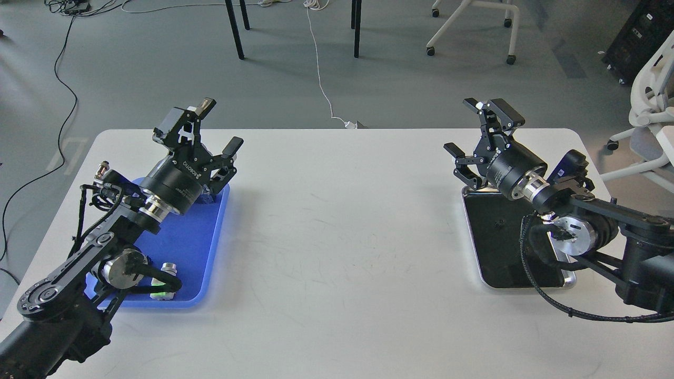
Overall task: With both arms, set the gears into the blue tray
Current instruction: 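Move the right gripper over the dark metal tray, then lower the right gripper into the metal tray and grasp a small black gear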
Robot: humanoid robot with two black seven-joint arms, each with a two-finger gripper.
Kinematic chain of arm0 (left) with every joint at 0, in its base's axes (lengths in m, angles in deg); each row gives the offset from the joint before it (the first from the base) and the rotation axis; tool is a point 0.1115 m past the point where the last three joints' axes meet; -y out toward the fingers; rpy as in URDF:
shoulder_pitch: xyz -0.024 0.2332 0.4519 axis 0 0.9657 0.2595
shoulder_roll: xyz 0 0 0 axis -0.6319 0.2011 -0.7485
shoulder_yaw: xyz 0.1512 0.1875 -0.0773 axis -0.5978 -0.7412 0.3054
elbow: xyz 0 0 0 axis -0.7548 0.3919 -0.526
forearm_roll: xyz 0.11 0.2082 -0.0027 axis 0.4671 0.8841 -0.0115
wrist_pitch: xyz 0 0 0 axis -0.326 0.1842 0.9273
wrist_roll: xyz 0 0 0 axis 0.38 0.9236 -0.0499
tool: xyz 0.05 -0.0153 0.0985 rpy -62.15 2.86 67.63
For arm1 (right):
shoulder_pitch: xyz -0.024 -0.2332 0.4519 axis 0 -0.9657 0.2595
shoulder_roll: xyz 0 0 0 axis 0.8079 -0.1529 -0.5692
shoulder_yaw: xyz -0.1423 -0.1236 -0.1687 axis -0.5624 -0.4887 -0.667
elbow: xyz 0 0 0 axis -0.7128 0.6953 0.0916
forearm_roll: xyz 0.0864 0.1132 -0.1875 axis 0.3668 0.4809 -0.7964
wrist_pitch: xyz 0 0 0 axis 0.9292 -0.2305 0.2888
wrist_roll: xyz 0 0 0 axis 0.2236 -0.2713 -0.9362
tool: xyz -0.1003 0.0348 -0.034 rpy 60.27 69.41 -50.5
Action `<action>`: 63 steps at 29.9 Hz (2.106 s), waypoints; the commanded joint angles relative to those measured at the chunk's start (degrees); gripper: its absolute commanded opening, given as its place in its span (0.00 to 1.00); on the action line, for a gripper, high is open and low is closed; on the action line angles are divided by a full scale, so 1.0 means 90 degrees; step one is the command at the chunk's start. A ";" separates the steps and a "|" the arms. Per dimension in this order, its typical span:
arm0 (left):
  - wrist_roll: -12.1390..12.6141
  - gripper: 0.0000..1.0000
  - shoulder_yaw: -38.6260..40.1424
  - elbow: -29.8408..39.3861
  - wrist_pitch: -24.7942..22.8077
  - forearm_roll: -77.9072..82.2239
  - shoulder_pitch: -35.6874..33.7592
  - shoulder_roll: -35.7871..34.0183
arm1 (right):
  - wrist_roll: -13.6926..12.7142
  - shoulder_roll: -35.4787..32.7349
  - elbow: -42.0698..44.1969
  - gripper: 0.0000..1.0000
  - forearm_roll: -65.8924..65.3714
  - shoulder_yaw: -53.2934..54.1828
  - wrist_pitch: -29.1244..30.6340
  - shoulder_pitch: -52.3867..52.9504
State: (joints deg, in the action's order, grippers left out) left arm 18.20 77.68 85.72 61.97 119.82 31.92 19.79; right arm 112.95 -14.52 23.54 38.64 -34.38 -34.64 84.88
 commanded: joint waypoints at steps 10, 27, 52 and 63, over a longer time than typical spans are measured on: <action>-0.0078 0.98 0.0012 -0.0025 -0.0041 -0.0014 0.0010 0.0016 | 0.0000 -0.0097 -0.0034 0.99 -0.0136 -0.0080 0.0032 0.0030; -0.0650 0.98 0.0013 -0.0006 -0.0012 -0.0033 -0.0019 0.0065 | 0.0000 -0.1269 -0.0034 0.99 -0.6267 -0.2304 0.0472 0.1971; -0.0650 0.98 0.0003 0.0267 0.0027 -0.0014 -0.0019 -0.0013 | 0.0000 0.0761 0.1948 0.80 -0.9698 -0.6038 -0.0290 0.3254; -0.0650 0.98 0.0003 0.0277 0.0027 -0.0014 -0.0010 -0.0013 | 0.0000 0.0850 0.1958 0.71 -0.9492 -0.6057 -0.0280 0.3028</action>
State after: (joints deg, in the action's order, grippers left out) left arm 12.34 77.74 88.22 62.21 119.70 31.76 19.64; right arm 112.95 -6.86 41.24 -46.89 -88.86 -37.28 112.25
